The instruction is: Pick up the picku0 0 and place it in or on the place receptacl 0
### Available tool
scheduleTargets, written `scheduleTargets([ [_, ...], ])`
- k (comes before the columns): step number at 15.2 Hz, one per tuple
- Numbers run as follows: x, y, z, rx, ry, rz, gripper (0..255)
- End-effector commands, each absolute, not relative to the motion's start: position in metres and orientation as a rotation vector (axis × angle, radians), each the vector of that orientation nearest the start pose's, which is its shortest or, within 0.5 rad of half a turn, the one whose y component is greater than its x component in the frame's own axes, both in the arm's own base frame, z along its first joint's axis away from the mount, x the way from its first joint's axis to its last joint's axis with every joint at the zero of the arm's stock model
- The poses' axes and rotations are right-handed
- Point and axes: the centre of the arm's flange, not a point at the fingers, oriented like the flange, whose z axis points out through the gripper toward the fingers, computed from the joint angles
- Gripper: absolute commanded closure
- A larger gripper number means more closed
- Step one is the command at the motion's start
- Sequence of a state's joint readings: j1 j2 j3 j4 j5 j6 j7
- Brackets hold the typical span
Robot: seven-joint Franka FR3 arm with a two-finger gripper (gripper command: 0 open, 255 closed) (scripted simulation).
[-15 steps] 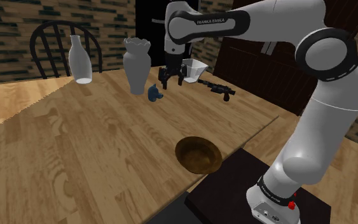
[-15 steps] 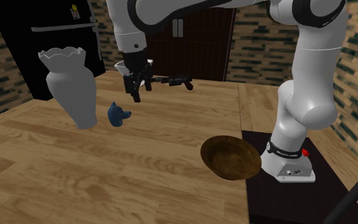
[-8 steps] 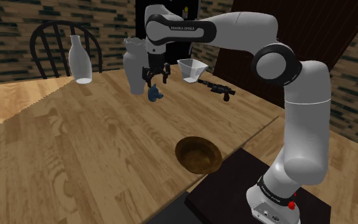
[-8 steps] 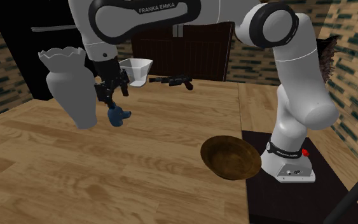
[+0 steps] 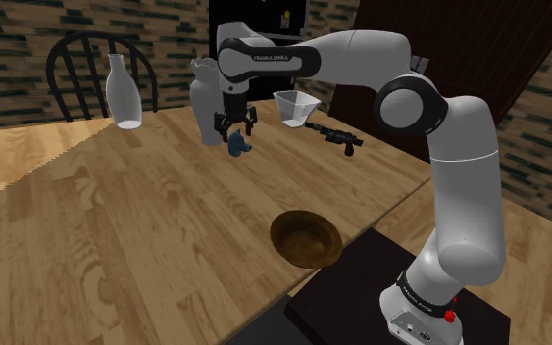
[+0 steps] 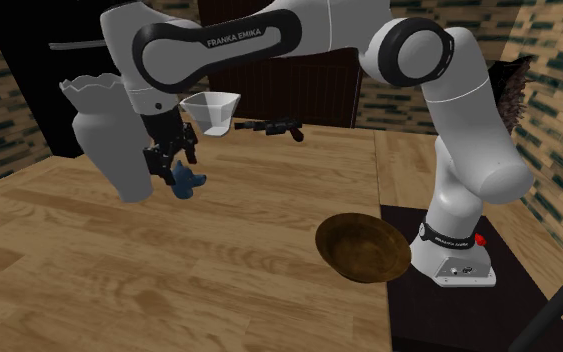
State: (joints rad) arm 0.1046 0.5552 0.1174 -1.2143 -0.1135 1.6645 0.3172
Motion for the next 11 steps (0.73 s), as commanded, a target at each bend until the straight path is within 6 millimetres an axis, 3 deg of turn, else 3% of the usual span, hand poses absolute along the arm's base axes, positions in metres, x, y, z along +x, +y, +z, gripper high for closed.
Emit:
scheduleTargets([
  [1,0.6941,0.1243,0.4403,-3.210,0.149,0.136,0],
  [8,0.6941,0.1243,0.4403,-3.210,0.149,0.136,0],
  [9,0.6941,0.1243,0.4403,-3.210,0.149,0.136,255],
  [11,0.6941,0.1243,0.4403,-3.210,0.149,0.136,255],
])
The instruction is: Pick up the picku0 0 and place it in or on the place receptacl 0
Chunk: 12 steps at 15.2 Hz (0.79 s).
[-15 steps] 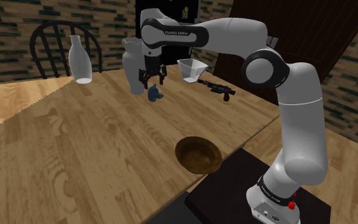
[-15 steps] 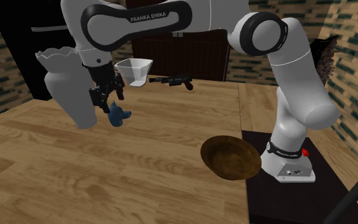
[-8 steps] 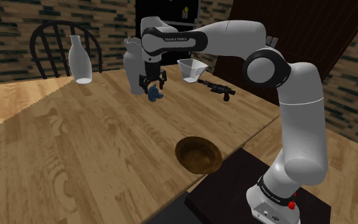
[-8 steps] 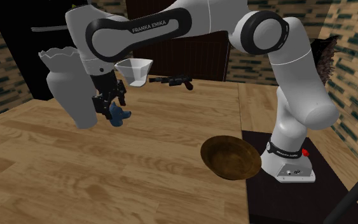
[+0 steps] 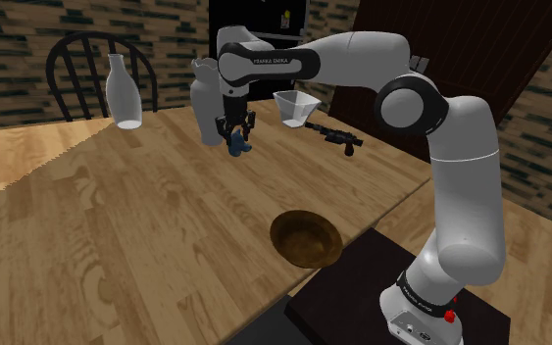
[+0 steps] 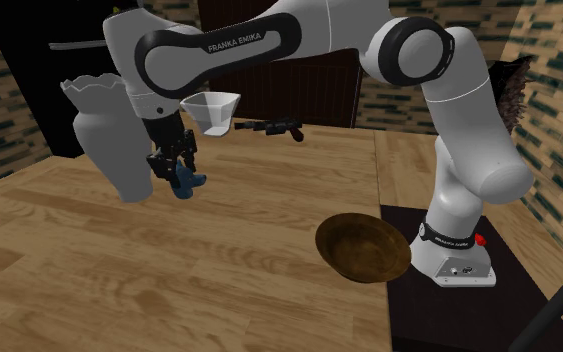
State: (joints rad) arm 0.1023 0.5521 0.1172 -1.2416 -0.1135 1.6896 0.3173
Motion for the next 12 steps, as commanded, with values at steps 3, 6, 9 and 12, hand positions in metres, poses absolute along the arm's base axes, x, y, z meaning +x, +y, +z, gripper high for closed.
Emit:
scheduleTargets([
  [3,0.694,0.124,0.440,-3.210,0.149,0.136,255],
  [6,0.694,0.124,0.440,-3.210,0.149,0.136,255],
  [9,0.694,0.124,0.451,-3.210,0.149,0.136,255],
  [12,0.694,0.124,0.467,-3.210,0.149,0.136,255],
])
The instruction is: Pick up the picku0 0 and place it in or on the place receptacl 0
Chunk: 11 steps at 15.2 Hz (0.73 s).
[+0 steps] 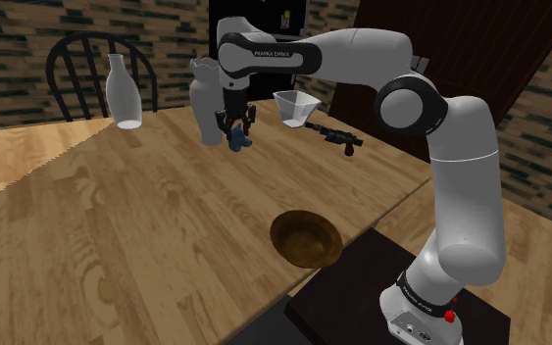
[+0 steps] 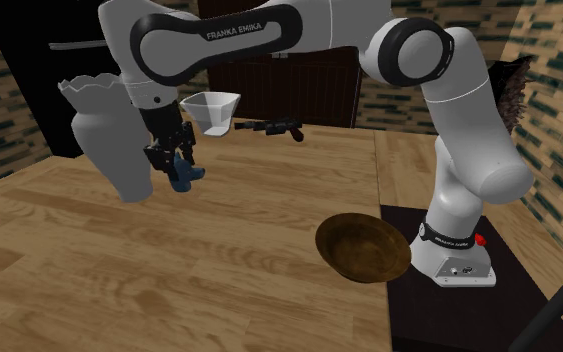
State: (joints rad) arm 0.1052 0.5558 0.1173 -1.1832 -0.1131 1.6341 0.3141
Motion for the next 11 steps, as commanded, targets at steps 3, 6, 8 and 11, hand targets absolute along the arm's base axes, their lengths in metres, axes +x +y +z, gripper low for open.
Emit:
scheduleTargets([
  [3,0.694,0.124,0.483,-3.210,0.149,0.136,255],
  [6,0.694,0.124,0.498,-3.210,0.149,0.136,255],
  [8,0.694,0.124,0.509,-3.210,0.149,0.136,255],
  [11,0.694,0.124,0.525,-3.210,0.149,0.136,255],
])
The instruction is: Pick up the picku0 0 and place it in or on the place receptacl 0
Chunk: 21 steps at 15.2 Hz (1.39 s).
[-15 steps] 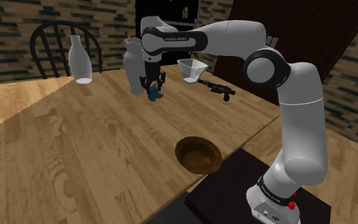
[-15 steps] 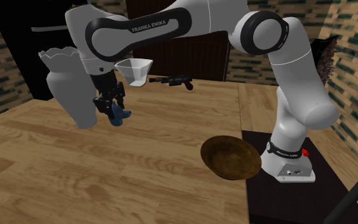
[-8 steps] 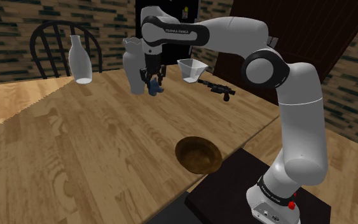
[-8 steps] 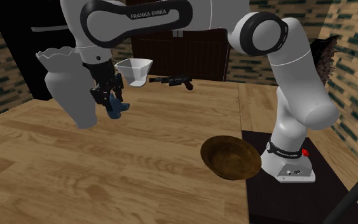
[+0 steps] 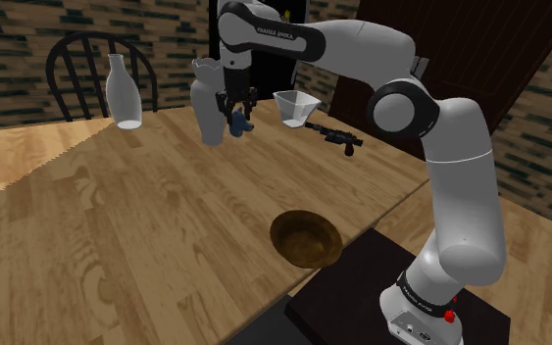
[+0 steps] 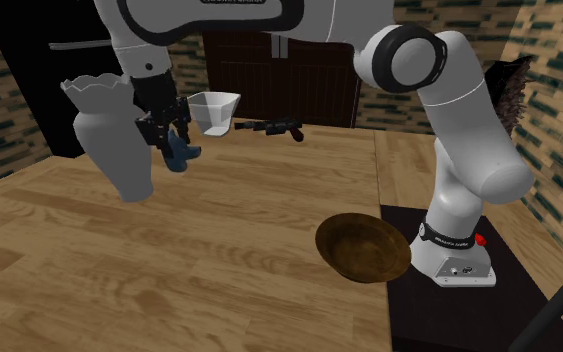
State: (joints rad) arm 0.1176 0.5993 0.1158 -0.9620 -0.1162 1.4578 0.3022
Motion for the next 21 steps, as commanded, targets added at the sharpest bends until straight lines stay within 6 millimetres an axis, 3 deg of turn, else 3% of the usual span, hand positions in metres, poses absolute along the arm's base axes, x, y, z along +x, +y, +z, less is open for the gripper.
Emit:
scheduleTargets([
  [1,0.694,0.124,0.530,-3.210,0.149,0.136,255],
  [7,0.694,0.124,0.560,-3.210,0.149,0.136,255],
  [21,0.518,0.182,0.568,-3.210,0.149,0.136,255],
])
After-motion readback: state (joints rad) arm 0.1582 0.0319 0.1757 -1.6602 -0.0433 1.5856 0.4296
